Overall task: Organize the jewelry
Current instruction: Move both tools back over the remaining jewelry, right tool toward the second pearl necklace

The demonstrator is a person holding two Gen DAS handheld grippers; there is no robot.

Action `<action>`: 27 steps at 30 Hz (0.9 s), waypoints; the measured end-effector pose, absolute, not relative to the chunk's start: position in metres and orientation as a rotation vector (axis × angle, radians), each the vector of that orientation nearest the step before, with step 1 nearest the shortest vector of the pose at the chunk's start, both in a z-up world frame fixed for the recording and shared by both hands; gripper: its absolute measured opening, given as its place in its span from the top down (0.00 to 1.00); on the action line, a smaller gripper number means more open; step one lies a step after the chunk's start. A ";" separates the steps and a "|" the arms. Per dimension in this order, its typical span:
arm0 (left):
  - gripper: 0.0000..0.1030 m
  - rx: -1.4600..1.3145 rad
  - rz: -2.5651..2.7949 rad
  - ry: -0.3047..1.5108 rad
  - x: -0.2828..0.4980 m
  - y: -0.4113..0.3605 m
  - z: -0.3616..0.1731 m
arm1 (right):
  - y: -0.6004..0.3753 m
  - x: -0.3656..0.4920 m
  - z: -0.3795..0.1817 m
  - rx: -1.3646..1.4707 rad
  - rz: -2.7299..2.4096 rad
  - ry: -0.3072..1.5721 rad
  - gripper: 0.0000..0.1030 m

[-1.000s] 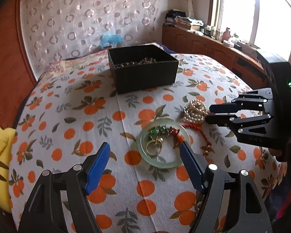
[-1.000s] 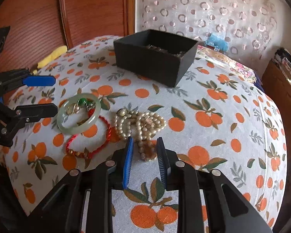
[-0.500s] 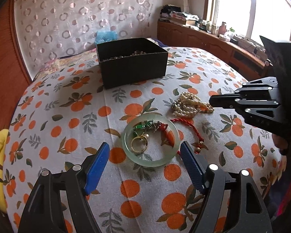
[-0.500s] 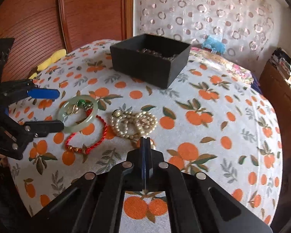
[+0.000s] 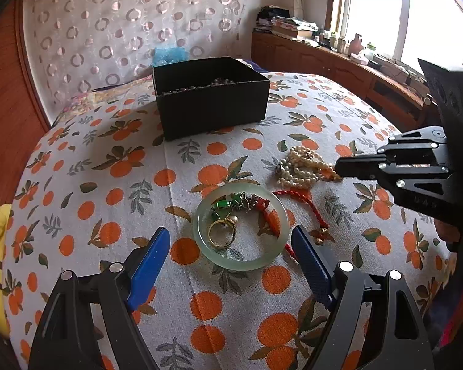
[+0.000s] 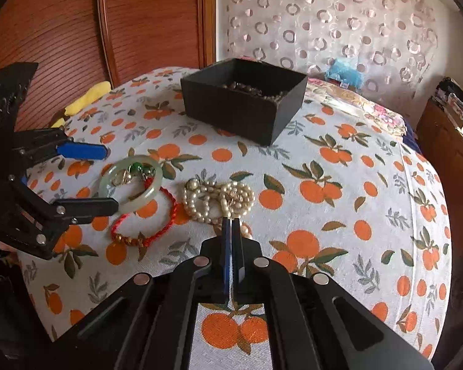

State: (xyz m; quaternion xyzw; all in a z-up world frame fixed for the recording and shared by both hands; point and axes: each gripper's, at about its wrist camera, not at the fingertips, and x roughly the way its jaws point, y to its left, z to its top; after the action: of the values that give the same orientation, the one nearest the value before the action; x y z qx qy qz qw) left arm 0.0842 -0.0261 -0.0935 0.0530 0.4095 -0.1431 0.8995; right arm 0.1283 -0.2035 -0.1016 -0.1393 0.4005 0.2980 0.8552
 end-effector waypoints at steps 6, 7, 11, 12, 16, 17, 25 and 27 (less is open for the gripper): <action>0.25 0.107 -0.294 0.848 0.083 -0.026 -0.094 | -0.200 0.129 -0.111 -0.319 0.629 0.877 0.92; 0.25 0.108 -0.295 0.848 0.083 -0.026 -0.094 | -0.200 0.130 -0.111 -0.315 0.631 0.878 0.91; 0.25 0.107 -0.294 0.846 0.083 -0.026 -0.094 | -0.201 0.129 -0.104 -0.302 0.643 0.864 0.91; 0.25 0.105 -0.295 0.847 0.083 -0.026 -0.095 | -0.201 0.128 -0.101 -0.301 0.643 0.854 0.90; 0.25 0.106 -0.295 0.846 0.082 -0.026 -0.095 | -0.202 0.131 -0.098 -0.307 0.636 0.848 0.83; 0.25 0.105 -0.294 0.846 0.082 -0.026 -0.094 | -0.202 0.134 -0.101 -0.316 0.633 0.858 0.83; 0.25 0.105 -0.296 0.845 0.082 -0.026 -0.095 | -0.194 0.136 -0.111 -0.363 0.672 0.902 0.80; 0.25 0.108 -0.300 0.848 0.083 -0.028 -0.096 | -0.192 0.137 -0.111 -0.368 0.674 0.912 0.80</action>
State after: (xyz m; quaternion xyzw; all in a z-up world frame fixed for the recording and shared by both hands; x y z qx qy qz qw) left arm 0.0833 -0.0275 -0.0956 0.0522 0.4097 -0.1448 0.8991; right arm 0.1370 -0.1916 -0.1113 -0.1734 0.4293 0.3175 0.8275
